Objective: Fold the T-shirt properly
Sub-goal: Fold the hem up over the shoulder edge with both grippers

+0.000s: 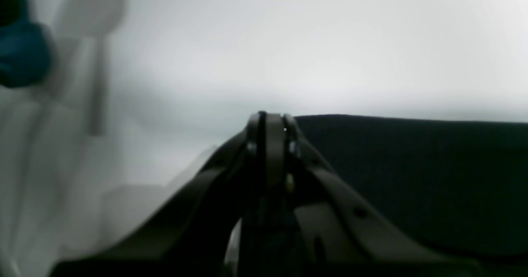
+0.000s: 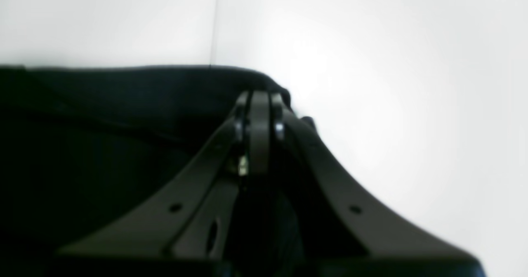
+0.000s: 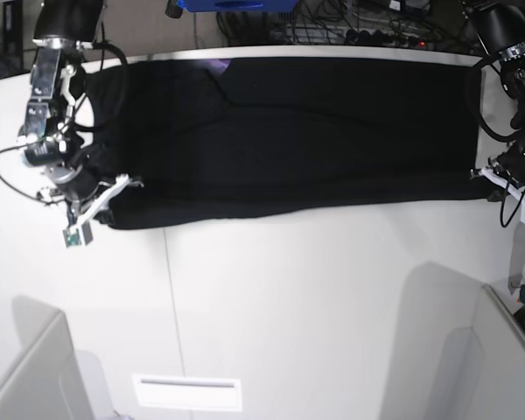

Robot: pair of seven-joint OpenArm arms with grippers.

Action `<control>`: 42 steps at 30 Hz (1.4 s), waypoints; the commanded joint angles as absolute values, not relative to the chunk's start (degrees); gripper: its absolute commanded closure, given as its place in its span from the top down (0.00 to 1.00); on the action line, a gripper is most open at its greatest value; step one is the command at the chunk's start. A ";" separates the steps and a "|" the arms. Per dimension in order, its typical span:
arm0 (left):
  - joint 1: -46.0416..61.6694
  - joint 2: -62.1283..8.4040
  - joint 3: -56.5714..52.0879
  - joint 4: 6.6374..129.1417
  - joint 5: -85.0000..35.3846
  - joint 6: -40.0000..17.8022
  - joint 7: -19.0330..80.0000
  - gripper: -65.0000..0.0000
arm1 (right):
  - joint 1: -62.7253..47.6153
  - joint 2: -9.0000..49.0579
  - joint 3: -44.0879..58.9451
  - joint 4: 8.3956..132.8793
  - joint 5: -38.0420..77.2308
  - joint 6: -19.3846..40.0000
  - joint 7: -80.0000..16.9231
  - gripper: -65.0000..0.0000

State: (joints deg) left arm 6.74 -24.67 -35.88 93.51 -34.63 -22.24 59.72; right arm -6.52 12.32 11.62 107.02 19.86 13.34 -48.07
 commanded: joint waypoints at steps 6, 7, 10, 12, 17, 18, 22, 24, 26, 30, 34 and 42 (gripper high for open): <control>9.45 -25.71 -36.62 99.21 -35.47 -22.11 60.79 0.00 | -14.73 10.07 16.13 114.59 20.00 13.41 -46.99 0.00; 9.98 -25.71 -36.62 99.21 -35.47 -22.11 60.79 0.00 | -15.87 9.36 17.36 115.30 20.00 13.49 -46.99 0.00; 12.26 -25.80 -36.62 99.21 -35.47 -22.11 60.70 0.00 | -18.68 8.57 20.44 115.65 20.09 17.19 -46.99 0.00; 14.11 -25.89 -36.62 99.74 -35.47 -22.11 60.70 0.00 | -20.79 6.90 22.29 115.65 20.09 19.91 -46.90 0.00; 18.24 -25.80 -36.70 103.43 -35.47 -22.11 60.62 0.00 | -23.96 1.63 28.44 116.62 20.09 27.47 -46.99 0.00; 18.77 -25.80 -36.79 103.96 -35.47 -22.11 60.62 0.00 | -24.31 1.01 28.97 116.70 20.09 28.62 -47.08 0.00; 19.47 -25.71 -40.31 104.31 -35.47 -22.11 60.88 0.00 | -26.07 -0.31 29.23 116.70 20.09 32.57 -48.31 0.00; 19.56 -25.71 -40.75 104.40 -35.47 -22.11 60.88 0.00 | -26.68 -0.40 29.67 116.79 20.18 32.84 -48.48 0.00; 20.09 -25.80 -40.75 104.31 -35.47 -22.11 60.97 0.00 | -26.86 -0.75 30.90 116.79 22.64 32.84 -48.57 0.00; 22.29 -25.71 -40.40 104.48 -35.47 -22.11 60.62 0.00 | -28.53 0.40 36.09 116.79 33.98 32.84 -51.12 0.00; 23.78 -25.54 -40.31 104.48 -35.47 -22.11 60.62 0.00 | -28.88 2.42 38.64 116.79 40.48 32.75 -56.22 0.00; 25.63 -24.92 -40.31 104.22 -34.95 -22.11 60.62 0.00 | -30.64 2.07 36.44 116.35 40.57 32.57 -56.92 0.00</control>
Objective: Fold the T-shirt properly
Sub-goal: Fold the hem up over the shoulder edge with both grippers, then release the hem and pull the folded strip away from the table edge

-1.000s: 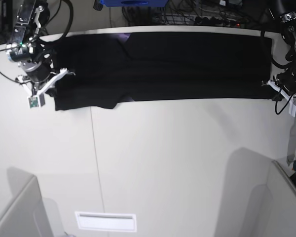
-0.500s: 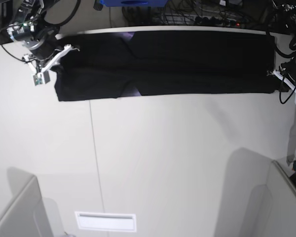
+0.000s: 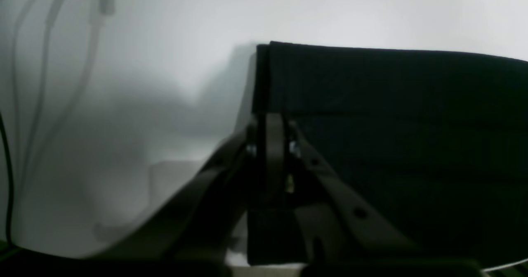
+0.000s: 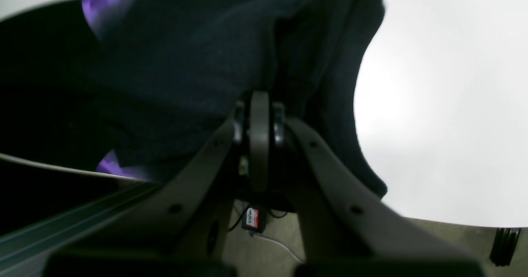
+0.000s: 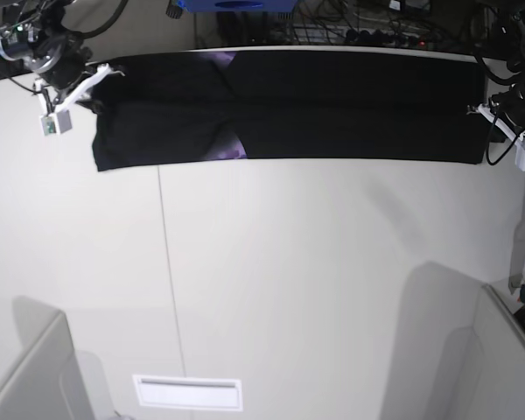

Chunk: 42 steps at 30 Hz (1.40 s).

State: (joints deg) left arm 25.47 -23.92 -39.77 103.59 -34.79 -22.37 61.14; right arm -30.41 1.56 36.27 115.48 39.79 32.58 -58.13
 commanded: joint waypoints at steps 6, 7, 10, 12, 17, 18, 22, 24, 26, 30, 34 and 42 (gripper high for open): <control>25.89 -24.84 -40.31 103.96 -34.95 -22.11 60.62 0.00 | -30.81 1.19 35.91 115.65 39.16 31.08 -57.19 0.00; 25.98 -24.84 -40.31 103.96 -34.86 -22.11 60.62 0.00 | -30.81 0.84 35.82 115.65 38.37 30.99 -57.27 0.00; 25.98 -24.84 -40.31 103.96 -34.86 -22.11 60.62 0.00 | -30.81 -0.75 36.18 115.65 36.26 30.99 -57.19 0.00; 25.98 -24.92 -40.31 103.96 -34.86 -22.02 60.62 0.00 | -30.73 -0.75 36.09 115.65 35.12 30.81 -57.27 0.00; 25.98 -25.10 -40.66 103.96 -34.86 -21.76 60.62 0.00 | -30.73 -0.75 36.44 115.65 34.77 30.81 -57.36 0.00; 25.98 -25.19 -40.75 103.96 -34.86 -21.76 60.62 0.04 | -30.81 -0.75 36.44 115.65 34.77 30.81 -57.36 0.06; 25.98 -25.27 -40.75 103.96 -34.86 -21.76 60.62 0.49 | -30.90 -0.75 36.53 115.65 34.77 30.81 -57.01 0.33; 25.89 -25.27 -40.92 104.13 -34.86 -21.76 60.62 0.65 | -30.90 -0.75 38.02 115.65 34.77 30.81 -56.92 0.33; 25.89 -24.84 -42.24 104.57 -35.03 -21.93 60.62 0.76 | -30.73 -0.75 40.04 115.74 35.03 31.16 -56.92 0.33; 25.63 -22.02 -45.93 105.19 -35.38 -22.11 60.62 0.76 | -30.55 -0.31 40.31 115.74 36.62 39.34 -52.62 0.33; 25.36 -18.07 -45.85 107.91 -35.38 -22.11 60.62 0.22 | -28.88 -0.22 34.86 115.56 34.59 40.00 -52.97 0.02; 23.69 -15.34 -40.40 99.21 -34.86 -21.76 58.68 0.00 | -22.55 -1.98 29.49 106.51 20.53 40.00 -54.02 0.00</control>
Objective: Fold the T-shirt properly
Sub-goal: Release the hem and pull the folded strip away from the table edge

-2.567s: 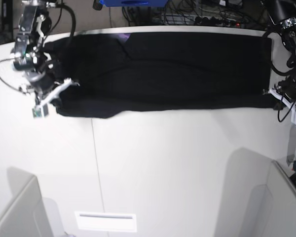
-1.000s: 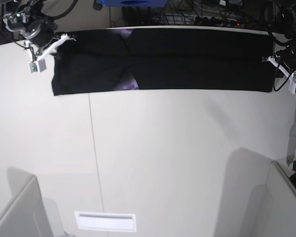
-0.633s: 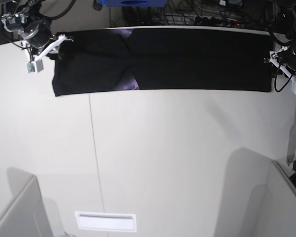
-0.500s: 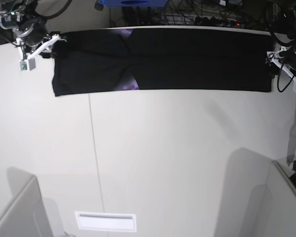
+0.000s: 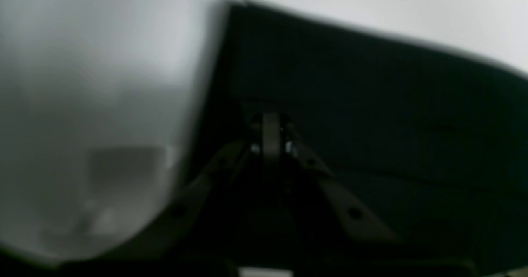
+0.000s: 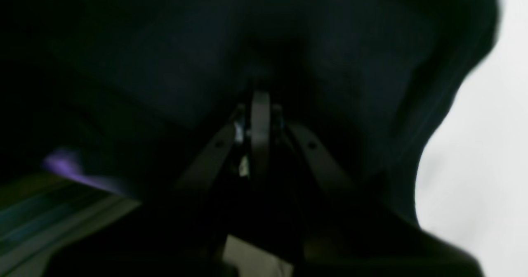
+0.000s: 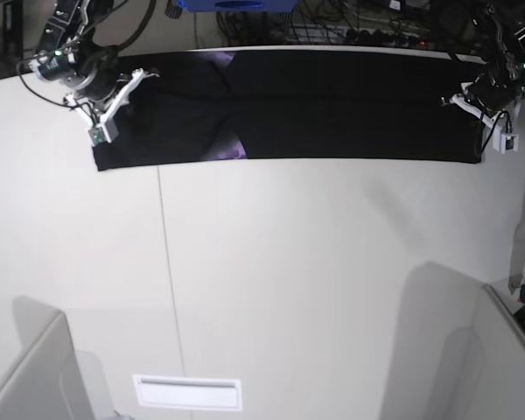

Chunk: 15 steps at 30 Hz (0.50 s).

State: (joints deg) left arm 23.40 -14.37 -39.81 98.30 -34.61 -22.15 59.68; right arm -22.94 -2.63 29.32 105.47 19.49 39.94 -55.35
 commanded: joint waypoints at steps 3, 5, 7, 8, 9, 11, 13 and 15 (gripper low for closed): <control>23.69 -15.52 -36.88 94.55 -34.86 -21.67 53.93 0.00 | -20.09 -1.45 29.49 101.58 19.30 40.00 -52.26 0.00; 23.69 -16.31 -34.24 92.00 -34.86 -21.67 51.82 0.00 | -18.77 -1.27 29.49 98.51 17.10 40.00 -49.54 0.00; 23.08 -16.40 -32.31 90.07 -34.86 -21.58 50.24 0.00 | -17.01 -1.27 29.49 95.69 13.76 40.00 -47.34 0.00; 21.85 -16.40 -31.43 89.27 -34.86 -21.58 49.71 0.00 | -15.87 -1.36 29.58 94.20 12.26 40.00 -46.64 0.00; 20.62 -16.31 -30.81 88.40 -34.86 -21.23 49.80 0.00 | -14.64 -1.36 29.58 92.79 11.30 40.00 -46.20 0.00; 18.07 -16.22 -29.32 87.43 -34.86 -18.77 49.98 0.00 | -12.53 -1.36 31.08 90.68 10.51 40.00 -46.11 0.00; 15.25 -16.40 -26.07 86.73 -34.86 -15.96 49.98 0.00 | -10.24 -1.45 33.10 89.19 9.27 40.00 -46.29 0.00; 12.88 -16.40 -23.52 86.55 -34.86 -14.11 49.98 0.00 | -8.31 -1.45 34.77 88.31 7.34 40.00 -46.37 0.00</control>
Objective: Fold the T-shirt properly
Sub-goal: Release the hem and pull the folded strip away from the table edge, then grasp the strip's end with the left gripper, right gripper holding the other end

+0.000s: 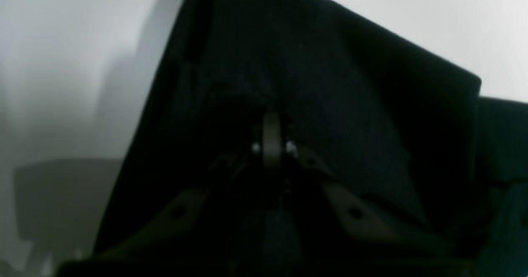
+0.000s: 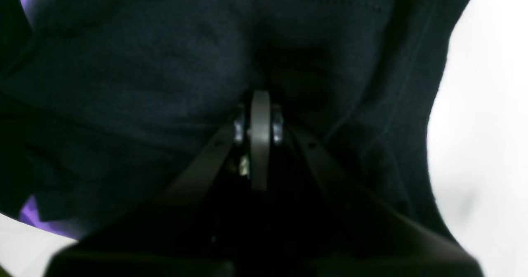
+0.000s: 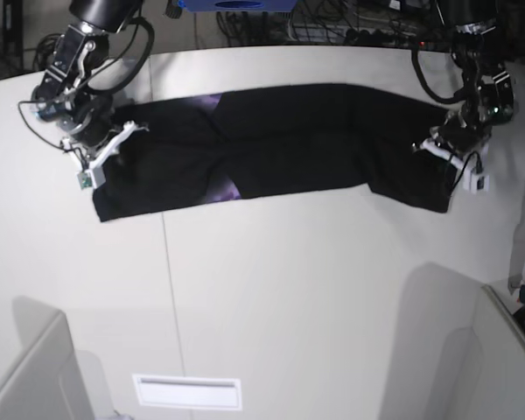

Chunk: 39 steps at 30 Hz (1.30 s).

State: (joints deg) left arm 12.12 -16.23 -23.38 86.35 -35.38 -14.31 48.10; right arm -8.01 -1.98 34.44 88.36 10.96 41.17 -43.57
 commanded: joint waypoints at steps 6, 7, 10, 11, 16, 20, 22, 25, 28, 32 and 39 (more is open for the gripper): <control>9.80 -16.31 -21.14 86.55 -34.86 -10.24 49.98 0.00 | -3.30 -1.89 40.92 88.31 3.30 39.78 -46.46 0.00; 9.80 -16.31 -21.14 86.73 -34.86 -10.24 49.98 0.00 | -2.86 -1.89 41.63 88.31 3.30 38.46 -46.46 0.00; 9.80 -16.40 -21.32 87.25 -35.03 -10.24 49.98 0.00 | -2.24 -1.89 42.42 88.66 3.56 34.95 -46.46 0.00; 9.80 -16.40 -21.49 87.34 -35.21 -10.24 49.98 0.00 | -2.33 -1.89 42.24 88.92 3.56 34.77 -46.46 0.00; 10.15 -16.04 -27.30 90.51 -35.38 -10.42 50.07 0.00 | -2.68 -2.95 42.07 90.68 3.56 34.77 -46.55 0.00; 10.24 -15.87 -34.77 96.92 -36.97 -11.47 55.08 0.00 | -3.30 -4.09 42.07 96.31 3.65 34.86 -47.96 0.00; 10.68 -15.87 -39.87 100.62 -42.51 -15.34 58.33 0.00 | -3.91 -5.58 41.89 100.88 4.00 35.38 -48.92 0.00; 11.91 -16.31 -47.16 102.37 -50.86 -18.77 62.99 0.00 | -5.67 -6.37 41.71 107.38 7.34 40.00 -49.45 0.00; 12.62 -16.22 -50.24 101.49 -54.73 -19.56 63.87 0.00 | -8.48 -6.37 39.16 111.96 9.98 40.00 -49.45 0.00; 13.58 -15.96 -50.15 99.03 -54.11 -19.65 63.78 0.13 | -11.56 -6.37 35.21 114.07 10.33 40.00 -49.10 0.00; 13.05 -14.81 -50.07 94.73 -53.76 -27.30 63.69 0.98 | -14.11 -6.37 30.11 114.07 10.33 40.00 -48.92 0.00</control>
State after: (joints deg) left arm 13.30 -13.69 -49.74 94.30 -52.80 -27.14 64.40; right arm -14.50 -6.66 30.20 113.08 9.56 39.94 -50.26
